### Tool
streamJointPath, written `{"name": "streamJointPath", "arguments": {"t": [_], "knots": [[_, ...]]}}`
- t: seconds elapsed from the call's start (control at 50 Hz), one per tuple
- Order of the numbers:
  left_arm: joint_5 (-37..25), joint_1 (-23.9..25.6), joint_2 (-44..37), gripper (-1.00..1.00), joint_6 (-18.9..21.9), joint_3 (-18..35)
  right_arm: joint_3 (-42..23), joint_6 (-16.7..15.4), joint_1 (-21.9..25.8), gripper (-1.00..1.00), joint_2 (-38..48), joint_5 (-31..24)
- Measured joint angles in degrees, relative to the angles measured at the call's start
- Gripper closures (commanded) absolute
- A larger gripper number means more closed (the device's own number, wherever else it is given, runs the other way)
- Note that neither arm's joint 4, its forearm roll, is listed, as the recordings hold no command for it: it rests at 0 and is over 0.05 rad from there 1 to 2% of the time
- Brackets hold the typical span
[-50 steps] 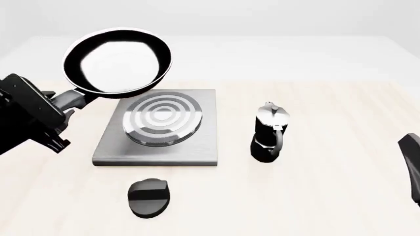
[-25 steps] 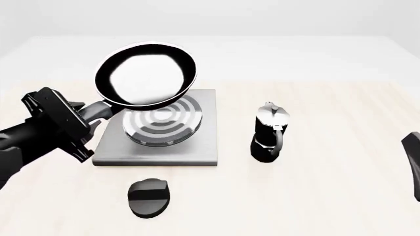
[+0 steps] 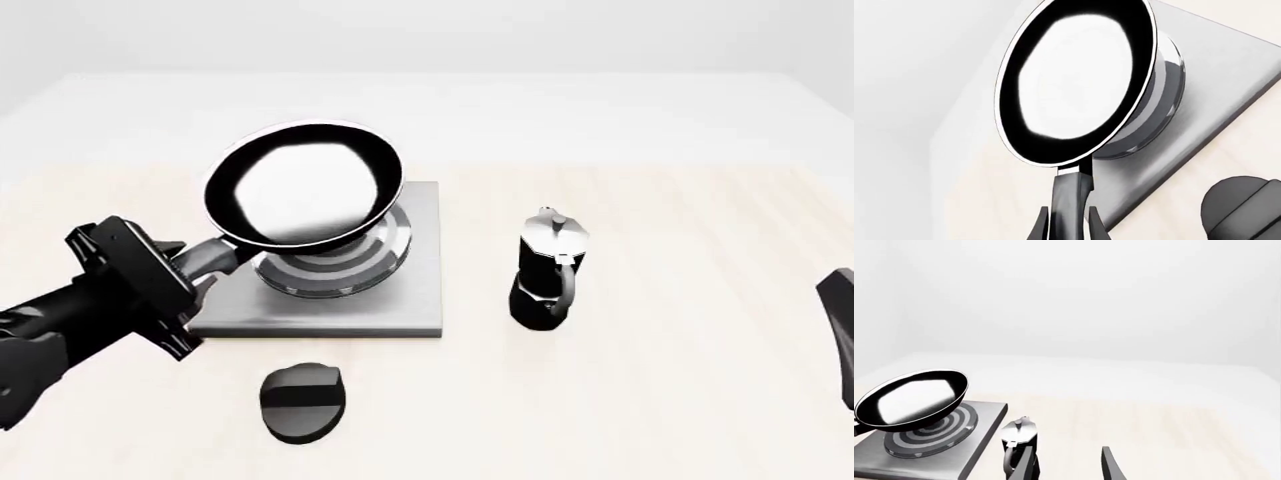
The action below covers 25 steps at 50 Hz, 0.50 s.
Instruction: Turn on the stove and put the frying pan on it.
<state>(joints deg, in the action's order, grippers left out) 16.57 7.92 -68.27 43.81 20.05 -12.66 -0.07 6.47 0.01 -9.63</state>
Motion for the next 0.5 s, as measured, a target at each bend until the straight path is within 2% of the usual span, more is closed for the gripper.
{"name": "streamJointPath", "arguments": {"t": [0.5], "knots": [[3.8, 1.0, -2.6, 1.0, 0.2, -2.3, 0.0, 0.0, -0.2, -1.0, 0.0, 0.0]]}}
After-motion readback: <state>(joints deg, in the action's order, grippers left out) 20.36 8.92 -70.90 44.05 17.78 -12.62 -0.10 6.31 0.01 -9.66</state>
